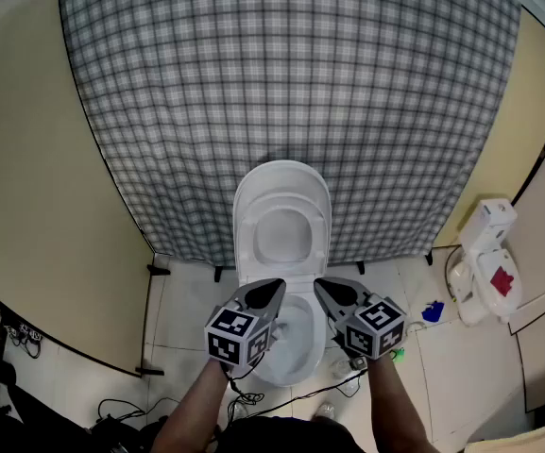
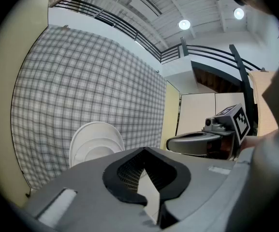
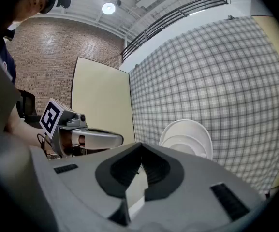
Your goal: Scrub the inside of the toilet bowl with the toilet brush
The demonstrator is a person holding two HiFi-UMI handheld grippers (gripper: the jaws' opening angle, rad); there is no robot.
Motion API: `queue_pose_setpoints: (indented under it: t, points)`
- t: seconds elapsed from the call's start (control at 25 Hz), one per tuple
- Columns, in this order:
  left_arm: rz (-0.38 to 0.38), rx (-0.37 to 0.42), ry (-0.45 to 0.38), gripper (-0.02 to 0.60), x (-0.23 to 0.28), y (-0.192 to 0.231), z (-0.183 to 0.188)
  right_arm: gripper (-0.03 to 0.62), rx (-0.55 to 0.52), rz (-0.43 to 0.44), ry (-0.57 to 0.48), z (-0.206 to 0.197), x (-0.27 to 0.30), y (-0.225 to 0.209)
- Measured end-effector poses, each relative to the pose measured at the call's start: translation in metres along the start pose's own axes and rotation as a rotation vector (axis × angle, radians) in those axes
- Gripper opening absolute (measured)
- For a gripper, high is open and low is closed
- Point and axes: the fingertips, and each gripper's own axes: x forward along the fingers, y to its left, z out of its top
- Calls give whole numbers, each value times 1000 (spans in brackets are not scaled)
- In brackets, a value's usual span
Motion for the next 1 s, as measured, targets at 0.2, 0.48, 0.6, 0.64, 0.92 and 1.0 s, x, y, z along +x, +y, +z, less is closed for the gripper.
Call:
queue_pose_setpoints:
  t: [0.2, 0.48, 0.6, 0.64, 0.92, 1.0]
  points:
    - [3, -16, 27, 8, 7, 1, -12, 0, -5, -24, 34, -12, -2, -10]
    - [-1, -11, 70, 8, 21, 0, -54, 0, 15, -47, 101, -53, -7, -24]
    - [-10, -31, 86, 8, 28, -7, -79, 0, 38, -54, 133, -81, -15, -30]
    - [-16, -33, 94, 8, 31, -9, -85, 0, 47, -60, 139, -87, -18, -33]
    - [-51, -59, 189, 8, 52, -22, -146, 0, 109, -145, 207, -148, -42, -55]
    - [-61, -74, 209, 8, 59, -27, -168, 0, 130, -180, 243, -175, -50, -65]
